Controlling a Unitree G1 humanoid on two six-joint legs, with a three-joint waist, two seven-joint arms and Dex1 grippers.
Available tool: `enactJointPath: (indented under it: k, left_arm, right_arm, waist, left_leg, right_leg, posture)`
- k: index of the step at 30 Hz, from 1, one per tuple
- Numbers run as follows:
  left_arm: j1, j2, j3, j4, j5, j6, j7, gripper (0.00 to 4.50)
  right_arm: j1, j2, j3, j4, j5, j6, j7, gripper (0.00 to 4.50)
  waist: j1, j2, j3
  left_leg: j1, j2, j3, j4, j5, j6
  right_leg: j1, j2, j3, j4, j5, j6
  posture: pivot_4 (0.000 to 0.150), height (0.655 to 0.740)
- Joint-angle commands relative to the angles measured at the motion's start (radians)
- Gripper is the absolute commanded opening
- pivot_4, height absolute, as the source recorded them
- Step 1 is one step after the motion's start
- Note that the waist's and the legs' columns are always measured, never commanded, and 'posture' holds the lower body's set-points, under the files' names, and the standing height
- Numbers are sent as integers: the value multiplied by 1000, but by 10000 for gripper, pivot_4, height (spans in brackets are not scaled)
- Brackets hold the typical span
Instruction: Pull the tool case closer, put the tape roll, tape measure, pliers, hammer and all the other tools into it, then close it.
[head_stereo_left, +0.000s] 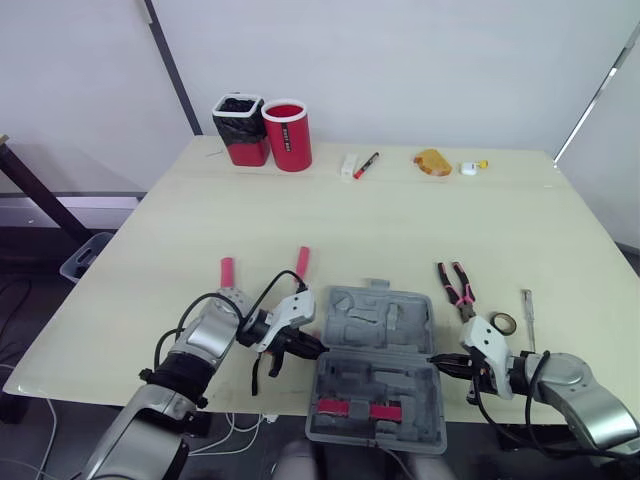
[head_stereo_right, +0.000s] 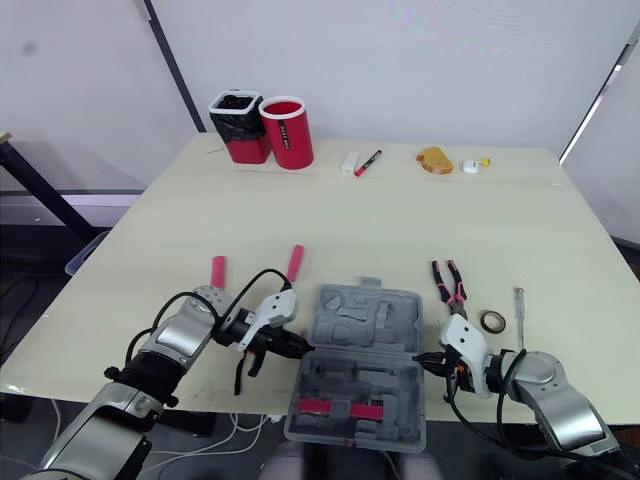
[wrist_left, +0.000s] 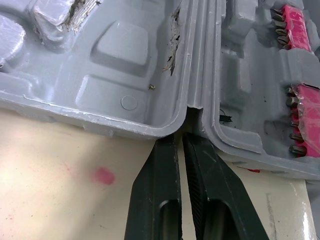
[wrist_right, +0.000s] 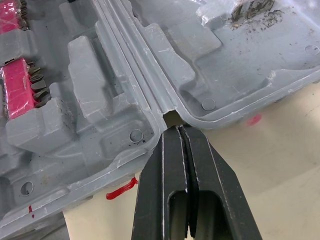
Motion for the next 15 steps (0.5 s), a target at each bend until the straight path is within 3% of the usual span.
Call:
enactJointPath:
  k: [1, 15]
  left_arm:
    - [12, 2, -28, 6, 0, -13, -10, 3541]
    - [27, 16, -45, -23, -6, -4, -30, 3541]
  right_arm:
    - [4, -3, -8, -46, 22, 0, 6, 0]
    - [5, 3, 1, -34, 14, -4, 2, 0]
  waist:
    - [0, 0, 0]
    - [-2, 0, 0]
  left_leg:
    - [0, 0, 0, 0, 0, 0]
    - [0, 0, 0, 0, 0, 0]
  right_leg:
    - [0, 0, 0, 0, 0, 0]
    - [0, 0, 0, 0, 0, 0]
  posture:
    - [1500, 7400]
    - [1500, 7400]
